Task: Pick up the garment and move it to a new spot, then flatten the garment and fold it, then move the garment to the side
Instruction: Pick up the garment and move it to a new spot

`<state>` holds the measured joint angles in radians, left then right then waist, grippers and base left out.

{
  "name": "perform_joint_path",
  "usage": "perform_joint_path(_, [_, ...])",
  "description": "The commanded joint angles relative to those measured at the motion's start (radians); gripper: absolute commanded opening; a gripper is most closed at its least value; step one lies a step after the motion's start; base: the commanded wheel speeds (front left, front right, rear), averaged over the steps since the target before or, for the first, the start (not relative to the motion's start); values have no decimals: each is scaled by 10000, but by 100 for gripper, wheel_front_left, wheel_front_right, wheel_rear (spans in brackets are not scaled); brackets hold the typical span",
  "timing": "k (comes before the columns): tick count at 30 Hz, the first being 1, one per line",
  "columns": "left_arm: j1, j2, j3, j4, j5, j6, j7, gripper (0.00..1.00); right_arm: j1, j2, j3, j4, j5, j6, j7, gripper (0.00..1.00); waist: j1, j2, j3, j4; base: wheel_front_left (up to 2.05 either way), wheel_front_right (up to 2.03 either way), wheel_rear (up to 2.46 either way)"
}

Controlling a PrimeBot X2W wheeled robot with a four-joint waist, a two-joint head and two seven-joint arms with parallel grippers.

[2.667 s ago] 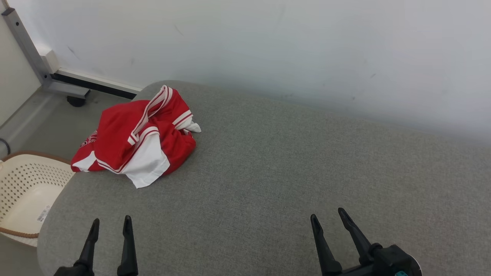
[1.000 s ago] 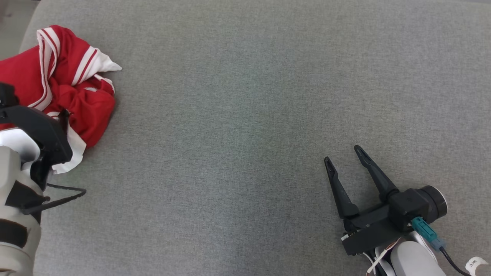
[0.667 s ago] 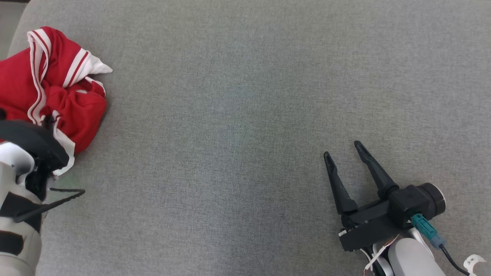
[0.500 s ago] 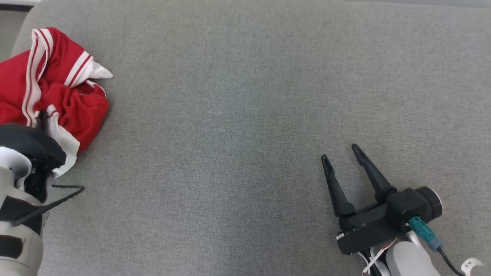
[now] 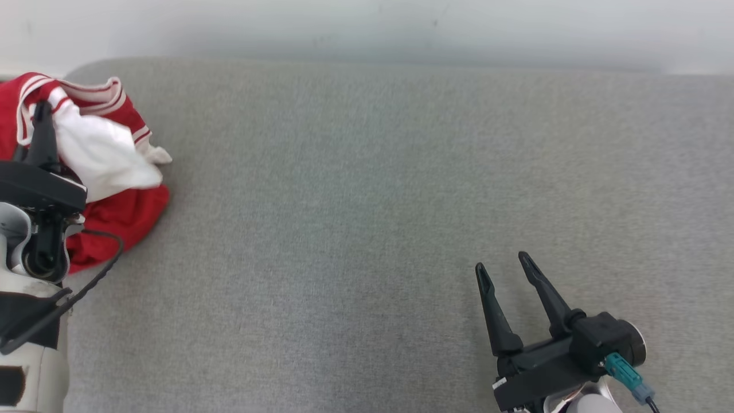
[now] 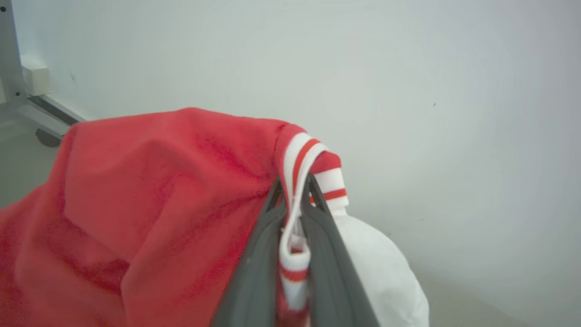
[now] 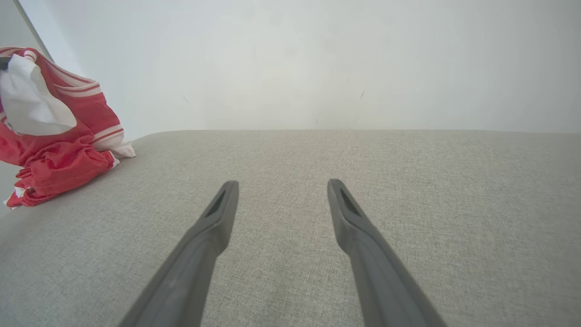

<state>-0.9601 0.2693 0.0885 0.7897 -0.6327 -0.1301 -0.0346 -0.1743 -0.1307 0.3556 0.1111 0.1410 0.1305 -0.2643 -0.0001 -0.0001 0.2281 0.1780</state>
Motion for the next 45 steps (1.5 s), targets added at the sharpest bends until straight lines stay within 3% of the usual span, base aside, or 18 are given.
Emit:
perform_joint_path(1, [255, 58, -62, -274, -121, -2, 29, 0, 150, 55, -19, -9, 43, 4, -8, 100, 1, 1, -599, -378, 0, 0, 0])
perform_joint_path(13, [1141, -571, -775, -2954, -1012, 139, 1184, 0, 1012, 460, -331, 11, 359, 4, -10, 100, 1, 1, -2154, -1533, 0, 0, 0])
perform_joint_path(25, [1253, -1452, -1471, -4980, -1401, 595, 2447, 0, 1193, 581, -467, -98, 346, 4, -8, 100, 1, 1, -2359, -3467, 0, 0, 0])
perform_joint_path(35, [1252, -1806, -2158, -5117, -1225, 859, 2605, 0, 1363, 482, -540, -120, 302, 4, -8, 100, 1, 1, -2426, -5056, 0, 0, 0])
perform_joint_path(45, [2225, -1908, -2521, -3872, -1356, 855, 2438, 0, 1409, 332, -465, -161, 276, 4, -8, 100, 1, 1, -2400, -5402, 0, 0, 0])
